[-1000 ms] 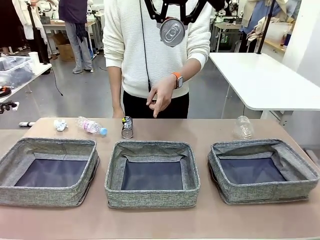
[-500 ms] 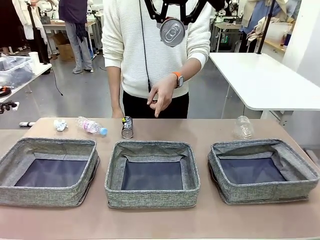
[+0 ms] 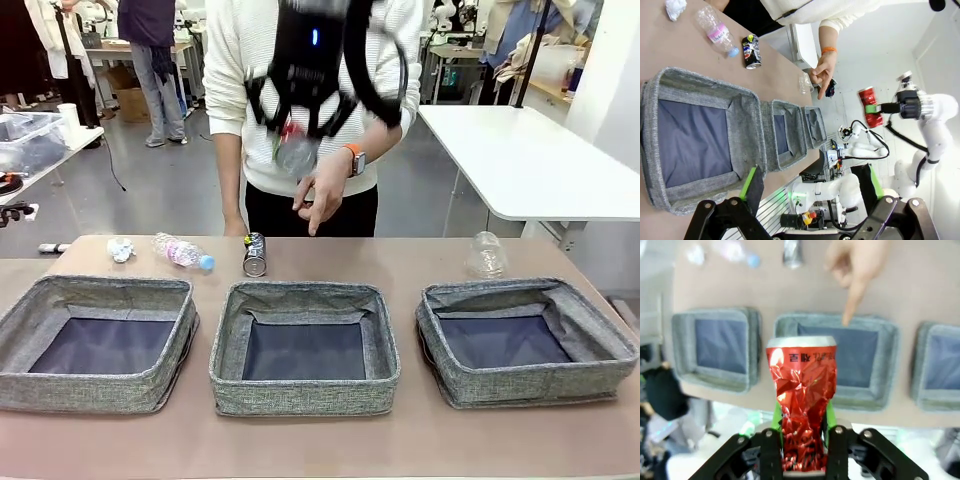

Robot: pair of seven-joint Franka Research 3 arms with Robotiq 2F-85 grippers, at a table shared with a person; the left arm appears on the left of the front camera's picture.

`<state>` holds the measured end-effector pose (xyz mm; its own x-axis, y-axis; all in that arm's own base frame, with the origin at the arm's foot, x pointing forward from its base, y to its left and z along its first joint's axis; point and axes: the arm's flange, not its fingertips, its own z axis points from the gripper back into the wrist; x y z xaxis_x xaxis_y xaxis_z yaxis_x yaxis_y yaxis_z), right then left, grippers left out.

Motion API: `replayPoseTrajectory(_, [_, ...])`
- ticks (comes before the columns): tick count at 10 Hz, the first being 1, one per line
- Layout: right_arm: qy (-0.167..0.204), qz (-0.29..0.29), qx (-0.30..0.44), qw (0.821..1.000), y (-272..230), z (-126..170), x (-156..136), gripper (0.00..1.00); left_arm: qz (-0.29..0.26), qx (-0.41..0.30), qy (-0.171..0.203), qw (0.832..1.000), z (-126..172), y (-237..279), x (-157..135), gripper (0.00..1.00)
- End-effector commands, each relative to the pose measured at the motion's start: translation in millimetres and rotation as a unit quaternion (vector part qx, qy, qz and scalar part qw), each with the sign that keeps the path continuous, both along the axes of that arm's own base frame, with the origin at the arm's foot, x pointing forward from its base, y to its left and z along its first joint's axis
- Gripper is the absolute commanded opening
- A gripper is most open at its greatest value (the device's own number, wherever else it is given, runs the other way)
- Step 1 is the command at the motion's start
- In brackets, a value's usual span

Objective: Sort the waste into the appropriate baskets.
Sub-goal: Place the picked waste into the Fabric basket indicated by the person.

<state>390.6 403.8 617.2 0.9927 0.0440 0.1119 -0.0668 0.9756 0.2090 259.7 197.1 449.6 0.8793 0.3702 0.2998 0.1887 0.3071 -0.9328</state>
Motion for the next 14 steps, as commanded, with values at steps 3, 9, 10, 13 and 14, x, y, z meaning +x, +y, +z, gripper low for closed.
replayPoseTrajectory(3, [-0.027, 0.092, -0.063, 0.993, -29, -76, -29, 0.35, -0.001, -0.003, -0.014, 1.0, 1, -1, 1, 1.0])
replayPoseTrajectory(9, [0.021, 0.138, -0.069, 0.988, -22, -129, -19, 0.35, -0.001, -0.003, -0.014, 1.0, 1, -1, 1, 1.0])
replayPoseTrajectory(10, [0.047, 0.14, -0.066, 0.987, -19, -148, -15, 0.35, -0.001, -0.003, -0.014, 1.0, 1, -1, 1, 1.0])
replayPoseTrajectory(13, [0.078, 0.134, -0.061, 0.986, -12, -174, -11, 0.35, -0.001, -0.003, -0.014, 1.0, 1, -1, 1, 1.0])
replayPoseTrajectory(14, [0.08, 0.132, -0.059, 0.986, -12, -175, -9, 0.35, -0.001, -0.003, -0.014, 1.0, 1, -1, 1, 1.0])
